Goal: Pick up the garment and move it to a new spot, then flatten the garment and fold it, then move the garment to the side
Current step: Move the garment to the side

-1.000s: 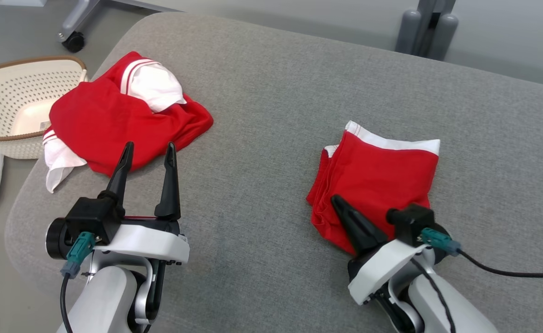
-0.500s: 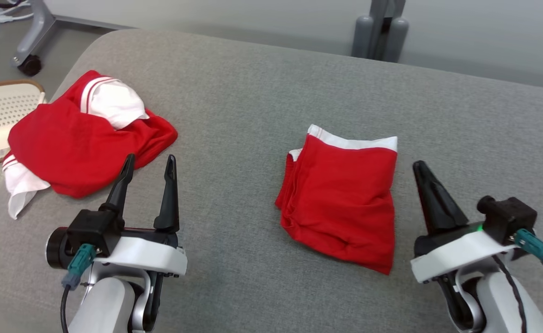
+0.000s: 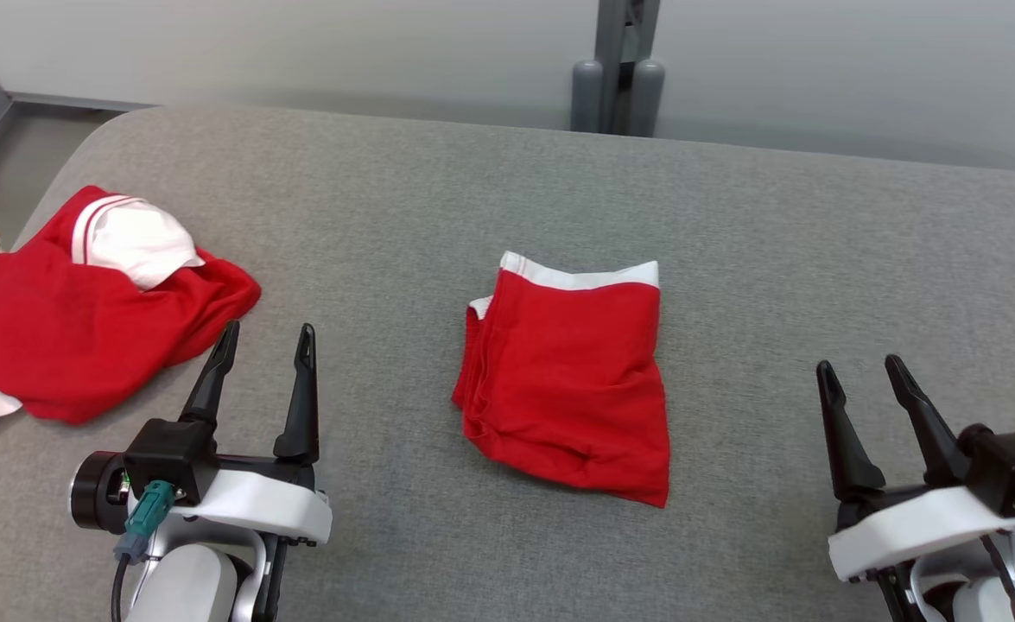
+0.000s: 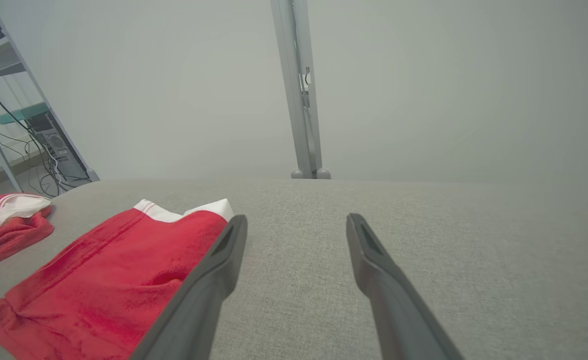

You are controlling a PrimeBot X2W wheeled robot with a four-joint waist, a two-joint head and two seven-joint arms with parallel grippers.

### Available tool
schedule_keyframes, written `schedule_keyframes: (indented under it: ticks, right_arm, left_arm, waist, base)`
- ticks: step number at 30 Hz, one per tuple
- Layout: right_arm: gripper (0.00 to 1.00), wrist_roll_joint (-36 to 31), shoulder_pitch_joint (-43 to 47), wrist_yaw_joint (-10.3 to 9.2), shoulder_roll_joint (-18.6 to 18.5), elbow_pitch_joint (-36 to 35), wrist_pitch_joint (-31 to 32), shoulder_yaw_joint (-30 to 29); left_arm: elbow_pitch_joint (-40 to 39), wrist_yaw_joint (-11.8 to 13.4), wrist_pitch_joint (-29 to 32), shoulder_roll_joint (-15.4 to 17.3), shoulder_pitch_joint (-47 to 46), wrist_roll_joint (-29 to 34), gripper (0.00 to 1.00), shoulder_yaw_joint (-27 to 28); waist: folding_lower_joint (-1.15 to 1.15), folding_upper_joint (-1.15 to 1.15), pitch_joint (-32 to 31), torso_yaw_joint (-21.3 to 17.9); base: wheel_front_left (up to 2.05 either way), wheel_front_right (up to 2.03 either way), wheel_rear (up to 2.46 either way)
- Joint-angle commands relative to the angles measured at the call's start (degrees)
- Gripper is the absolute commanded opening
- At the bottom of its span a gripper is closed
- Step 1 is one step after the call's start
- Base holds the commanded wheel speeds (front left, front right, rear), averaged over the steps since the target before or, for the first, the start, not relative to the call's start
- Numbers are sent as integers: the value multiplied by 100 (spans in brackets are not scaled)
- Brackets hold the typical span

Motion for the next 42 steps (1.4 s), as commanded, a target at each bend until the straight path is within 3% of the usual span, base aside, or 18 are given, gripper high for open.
schedule_keyframes:
  ticks: [1, 13, 22, 32, 42]
  right_arm:
    - [100, -77, 148, 1, -8, -75, 73, -87]
    - [100, -167, 502, 1, 23, -363, 295, -294]
    - [100, -170, 375, 1, 30, -319, 333, -280]
    - [100, -88, -86, 1, -115, 494, 305, 308]
    - [100, 171, -784, 1, -155, 1949, 65, 1026]
  left_arm:
    - [20, -64, -16, 38, 31, 40, 100, 38]
    - [121, -105, -16, 91, 93, 166, 100, 133]
    - [122, -138, -16, 19, -58, 210, 100, 129]
    - [-21, -244, -16, -177, -160, 233, 100, 324]
    - [-4, -406, -16, -346, -147, 344, 100, 443]
  waist:
    - [0, 0, -46, -112]
    - [0, 0, -77, -415]
    - [0, 0, 5, -334]
    - [0, 0, 163, 199]
    - [0, 0, 293, 726]
  base:
    - [0, 0, 0]
    - [0, 0, 0]
    - [0, 0, 0]
    - [0, 0, 0]
    - [0, 0, 0]
